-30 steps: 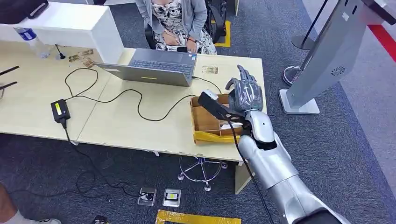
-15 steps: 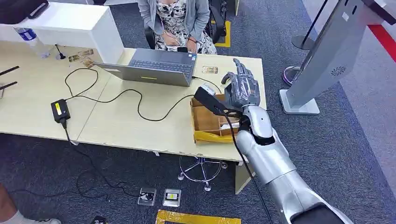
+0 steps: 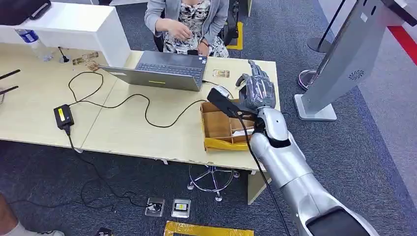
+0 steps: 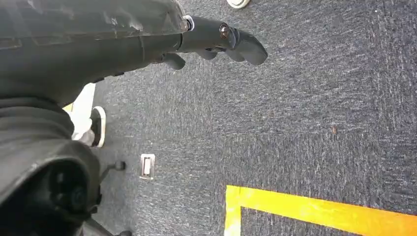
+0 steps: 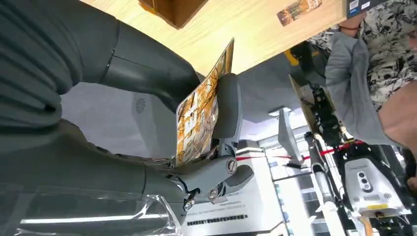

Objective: Pass the card to the sensor for recognition and then transmit it.

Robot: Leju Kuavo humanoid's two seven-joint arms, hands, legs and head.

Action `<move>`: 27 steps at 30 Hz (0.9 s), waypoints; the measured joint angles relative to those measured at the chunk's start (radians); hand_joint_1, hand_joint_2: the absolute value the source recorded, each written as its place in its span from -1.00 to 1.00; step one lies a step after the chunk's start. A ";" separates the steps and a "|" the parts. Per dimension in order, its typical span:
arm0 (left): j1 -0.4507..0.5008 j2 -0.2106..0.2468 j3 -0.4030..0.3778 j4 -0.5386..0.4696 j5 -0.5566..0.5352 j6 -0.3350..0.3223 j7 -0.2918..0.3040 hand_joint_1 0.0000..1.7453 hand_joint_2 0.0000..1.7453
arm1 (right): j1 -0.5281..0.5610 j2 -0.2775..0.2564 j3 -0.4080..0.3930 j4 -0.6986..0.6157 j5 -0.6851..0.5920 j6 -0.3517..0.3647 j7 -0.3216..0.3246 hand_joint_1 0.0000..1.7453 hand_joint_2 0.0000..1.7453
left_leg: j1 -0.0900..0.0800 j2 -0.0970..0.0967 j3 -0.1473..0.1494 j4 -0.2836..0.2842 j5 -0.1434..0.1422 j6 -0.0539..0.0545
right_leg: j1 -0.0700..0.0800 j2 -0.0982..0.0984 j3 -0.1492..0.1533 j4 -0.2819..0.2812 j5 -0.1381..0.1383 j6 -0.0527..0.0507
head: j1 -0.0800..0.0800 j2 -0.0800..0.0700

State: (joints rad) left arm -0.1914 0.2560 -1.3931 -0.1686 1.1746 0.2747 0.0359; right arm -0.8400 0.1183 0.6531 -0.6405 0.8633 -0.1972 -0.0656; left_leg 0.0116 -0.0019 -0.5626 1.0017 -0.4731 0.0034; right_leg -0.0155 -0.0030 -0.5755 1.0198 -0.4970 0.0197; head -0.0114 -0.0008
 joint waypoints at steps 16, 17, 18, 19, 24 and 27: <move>-0.007 -0.008 0.000 0.000 0.002 0.001 0.014 -1.00 -1.00 | -0.120 0.005 -0.006 0.120 0.022 -0.020 -0.021 1.00 1.00 | 0.000 0.000 0.000 0.000 0.000 0.000 | 0.000 0.000 0.000 0.000 0.000 0.000 | 0.000 0.000; -0.008 -0.008 0.000 0.000 0.002 0.001 0.015 -1.00 -1.00 | -0.122 0.007 -0.006 0.124 0.025 -0.020 -0.021 1.00 1.00 | 0.000 0.000 0.000 0.000 0.000 0.000 | 0.000 0.000 0.000 0.000 0.000 0.000 | 0.000 0.000; -0.008 -0.008 0.000 0.000 0.002 0.001 0.016 -1.00 -1.00 | -0.124 0.010 -0.006 0.127 0.027 -0.019 -0.022 1.00 1.00 | 0.000 0.000 0.000 0.000 0.000 0.000 | 0.000 0.000 0.000 0.000 0.000 0.000 | 0.000 0.000; -0.008 -0.008 0.000 0.000 0.002 0.001 0.016 -1.00 -1.00 | -0.125 0.012 -0.006 0.131 0.027 -0.019 -0.023 1.00 1.00 | 0.000 0.000 0.000 0.000 0.000 0.000 | 0.000 0.000 0.000 0.000 0.000 0.000 | 0.000 0.000; -0.009 -0.009 0.000 0.000 0.003 0.001 0.017 -1.00 -1.00 | -0.125 0.023 -0.006 0.149 0.027 -0.019 -0.031 1.00 1.00 | 0.000 0.000 0.000 0.000 0.000 0.000 | 0.000 0.000 0.000 0.000 0.000 0.000 | 0.000 0.000; -0.009 -0.010 0.000 0.000 0.002 0.000 0.017 -1.00 -1.00 | -0.125 0.029 -0.006 0.161 0.028 -0.021 -0.033 1.00 1.00 | 0.000 0.000 0.000 0.000 0.000 0.000 | 0.000 0.000 0.000 0.000 0.000 0.000 | 0.000 0.000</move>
State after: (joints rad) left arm -0.2002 0.2465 -1.3931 -0.1686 1.1765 0.2743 0.0530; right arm -0.9648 0.1473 0.6474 -0.4795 0.8915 -0.2186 -0.0984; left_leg 0.0116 -0.0018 -0.5625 1.0018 -0.4731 0.0034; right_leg -0.0155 -0.0033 -0.5756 1.0198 -0.4970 0.0197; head -0.0114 -0.0011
